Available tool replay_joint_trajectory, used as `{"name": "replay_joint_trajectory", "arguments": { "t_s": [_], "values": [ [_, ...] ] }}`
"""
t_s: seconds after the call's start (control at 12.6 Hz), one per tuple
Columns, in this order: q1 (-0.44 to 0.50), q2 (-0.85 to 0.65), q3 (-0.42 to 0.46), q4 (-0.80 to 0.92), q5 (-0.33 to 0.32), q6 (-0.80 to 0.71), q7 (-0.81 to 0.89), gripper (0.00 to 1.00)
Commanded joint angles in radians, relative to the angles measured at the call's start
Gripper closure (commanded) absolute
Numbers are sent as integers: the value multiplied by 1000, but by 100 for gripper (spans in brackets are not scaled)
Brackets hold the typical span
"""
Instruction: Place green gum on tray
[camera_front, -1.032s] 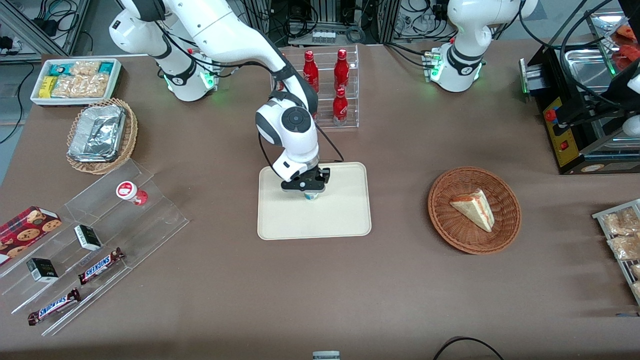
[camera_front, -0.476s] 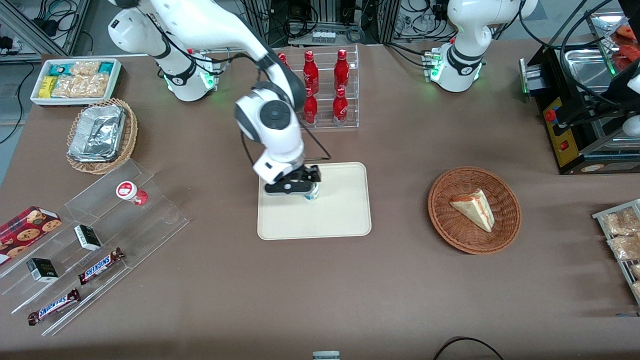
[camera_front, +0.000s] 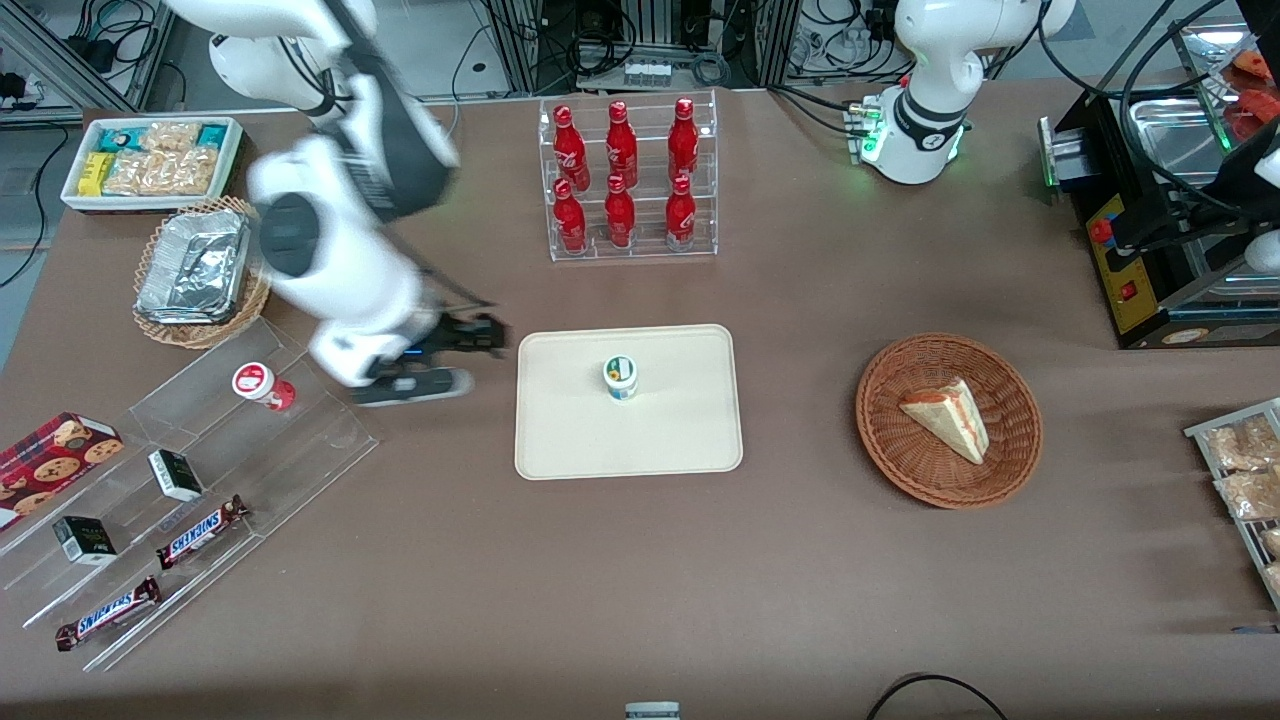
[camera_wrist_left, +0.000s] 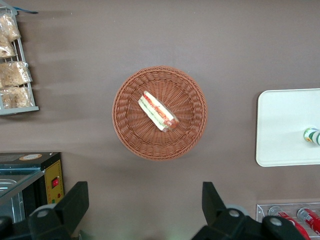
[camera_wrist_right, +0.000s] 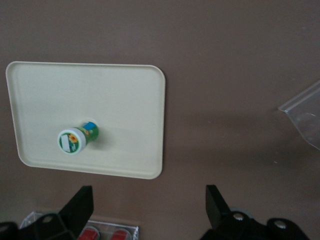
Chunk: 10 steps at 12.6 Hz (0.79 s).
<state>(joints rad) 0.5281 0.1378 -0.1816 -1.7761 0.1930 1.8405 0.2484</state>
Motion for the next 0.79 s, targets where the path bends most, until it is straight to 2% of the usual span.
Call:
{"name": "replay_joint_trajectory", "arguments": {
  "t_s": [0.0,0.08,0.24,0.32,0.71],
  "values": [
    [-132,-73,19,47,17,-188,-75,0],
    [-170,-101,17,64,7,-254,-93,0],
    [-264,-159,19,70,-90,-345,-153,0],
    [-299,-173,19,72,-115,-357,-196,0],
    [-469,-181,30,102,-168,-368,-340,0]
  ]
}}
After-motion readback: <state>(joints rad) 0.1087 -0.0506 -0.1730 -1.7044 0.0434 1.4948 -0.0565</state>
